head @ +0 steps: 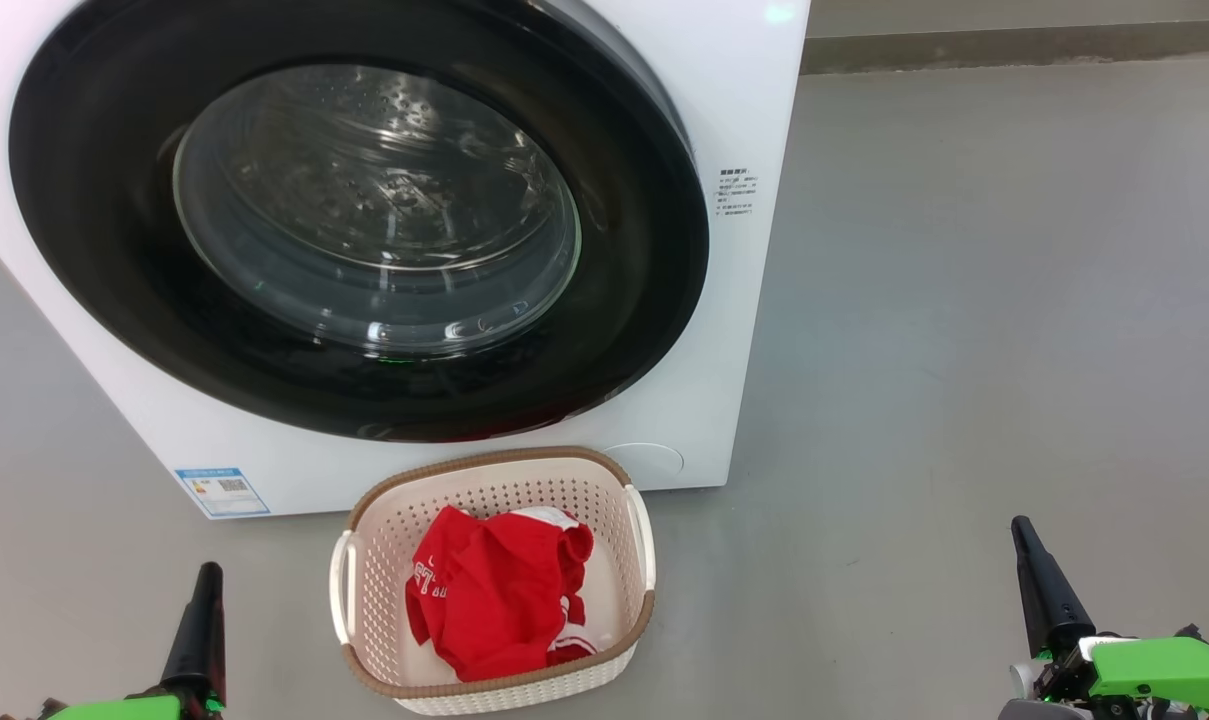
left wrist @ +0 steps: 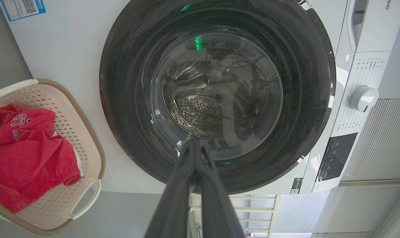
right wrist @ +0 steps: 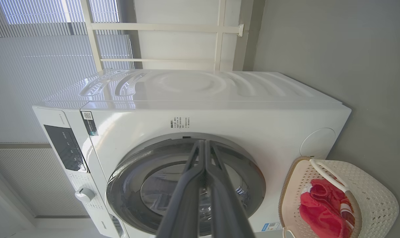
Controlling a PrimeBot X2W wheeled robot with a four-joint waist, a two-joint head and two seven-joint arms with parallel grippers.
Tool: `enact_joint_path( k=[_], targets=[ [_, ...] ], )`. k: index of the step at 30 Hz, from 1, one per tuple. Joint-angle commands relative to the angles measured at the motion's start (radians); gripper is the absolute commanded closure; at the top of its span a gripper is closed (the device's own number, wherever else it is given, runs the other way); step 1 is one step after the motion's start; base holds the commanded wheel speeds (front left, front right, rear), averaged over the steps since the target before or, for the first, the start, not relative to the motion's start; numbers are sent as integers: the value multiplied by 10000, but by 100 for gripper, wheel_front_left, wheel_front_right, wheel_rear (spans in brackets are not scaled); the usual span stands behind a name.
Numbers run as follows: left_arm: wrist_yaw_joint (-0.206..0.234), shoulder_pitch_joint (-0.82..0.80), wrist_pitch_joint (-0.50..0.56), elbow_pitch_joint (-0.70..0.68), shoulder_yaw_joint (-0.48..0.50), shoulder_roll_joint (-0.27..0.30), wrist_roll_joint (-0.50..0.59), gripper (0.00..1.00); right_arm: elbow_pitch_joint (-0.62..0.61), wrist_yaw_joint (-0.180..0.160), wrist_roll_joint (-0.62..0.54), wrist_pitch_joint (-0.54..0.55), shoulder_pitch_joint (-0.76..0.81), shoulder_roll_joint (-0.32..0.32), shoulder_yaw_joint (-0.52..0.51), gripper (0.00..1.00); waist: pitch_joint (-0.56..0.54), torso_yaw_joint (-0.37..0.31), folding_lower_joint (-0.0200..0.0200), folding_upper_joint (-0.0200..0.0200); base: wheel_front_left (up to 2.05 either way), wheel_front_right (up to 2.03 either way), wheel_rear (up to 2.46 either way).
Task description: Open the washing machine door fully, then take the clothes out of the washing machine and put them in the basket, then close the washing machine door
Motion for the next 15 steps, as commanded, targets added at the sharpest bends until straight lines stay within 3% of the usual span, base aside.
enact_joint_path(
  k=[1,15],
  targets=[
    [-33,-379,44,-266,327,162,-33,100,-298,-11,-18,74,-411,-17,242,100,0,0,0,-1,0,0,0],
    [-33,-378,44,-266,326,162,-34,100,-298,-11,-23,79,-411,-13,236,100,0,0,0,-1,0,0,0]
  ],
)
